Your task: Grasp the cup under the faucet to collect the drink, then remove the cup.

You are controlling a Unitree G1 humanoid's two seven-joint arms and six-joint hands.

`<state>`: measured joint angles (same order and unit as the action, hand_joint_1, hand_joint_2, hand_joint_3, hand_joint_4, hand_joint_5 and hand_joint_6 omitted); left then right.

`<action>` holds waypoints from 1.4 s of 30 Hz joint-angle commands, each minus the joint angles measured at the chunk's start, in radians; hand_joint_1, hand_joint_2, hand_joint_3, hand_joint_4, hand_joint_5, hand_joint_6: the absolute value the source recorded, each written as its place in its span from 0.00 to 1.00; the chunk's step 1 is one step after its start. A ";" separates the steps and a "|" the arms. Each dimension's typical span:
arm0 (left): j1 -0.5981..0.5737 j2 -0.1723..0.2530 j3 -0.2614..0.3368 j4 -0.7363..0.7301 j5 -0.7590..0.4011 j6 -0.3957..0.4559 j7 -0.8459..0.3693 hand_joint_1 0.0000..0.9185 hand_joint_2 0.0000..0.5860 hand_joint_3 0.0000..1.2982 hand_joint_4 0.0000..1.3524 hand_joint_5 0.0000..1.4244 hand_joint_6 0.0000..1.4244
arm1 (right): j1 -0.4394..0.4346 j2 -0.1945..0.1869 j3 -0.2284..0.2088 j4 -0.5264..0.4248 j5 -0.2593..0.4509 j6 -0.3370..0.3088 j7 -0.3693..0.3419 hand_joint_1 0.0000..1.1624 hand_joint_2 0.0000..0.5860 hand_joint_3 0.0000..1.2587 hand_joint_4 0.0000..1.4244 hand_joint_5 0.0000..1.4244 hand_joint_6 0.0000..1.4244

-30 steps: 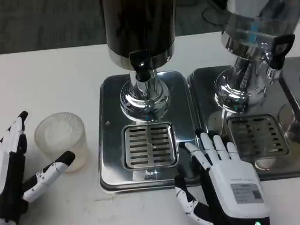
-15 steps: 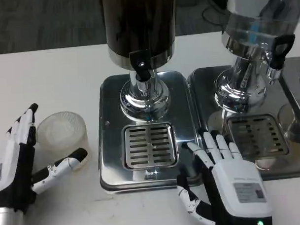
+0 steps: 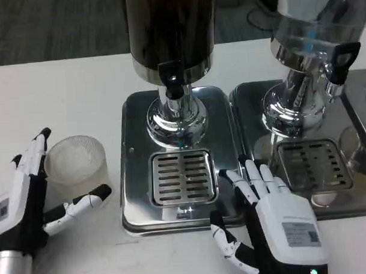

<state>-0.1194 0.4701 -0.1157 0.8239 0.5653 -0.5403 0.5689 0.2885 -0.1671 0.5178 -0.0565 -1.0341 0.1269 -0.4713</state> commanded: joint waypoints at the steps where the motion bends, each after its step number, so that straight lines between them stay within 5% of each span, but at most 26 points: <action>1: -0.014 0.005 -0.017 0.023 0.013 0.013 0.036 0.23 0.03 0.00 0.00 0.03 0.00 | 0.001 0.001 -0.003 -0.008 0.007 0.003 -0.001 0.23 0.73 0.15 0.01 0.02 0.07; 25: -0.088 -0.033 -0.078 0.146 0.008 -0.056 0.146 0.26 0.06 0.01 0.00 0.18 0.07 | 0.053 0.004 -0.003 -0.040 0.006 0.013 -0.003 0.23 0.73 0.15 0.01 0.05 0.14; 31: -0.091 -0.041 -0.080 0.156 0.015 -0.067 0.211 0.39 0.13 0.14 0.15 0.33 0.28 | 0.053 0.006 -0.005 -0.042 0.009 0.016 -0.002 0.23 0.74 0.15 0.01 0.06 0.16; 42: -0.100 -0.039 -0.089 0.190 0.012 -0.094 0.252 0.45 0.18 0.25 0.29 0.48 0.52 | 0.043 0.003 -0.007 -0.038 0.013 0.013 0.003 0.23 0.74 0.16 0.01 0.08 0.18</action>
<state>-0.2088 0.4275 -0.2022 1.0010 0.5758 -0.6232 0.7985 0.3331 -0.1657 0.5144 -0.0865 -1.0292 0.1374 -0.4699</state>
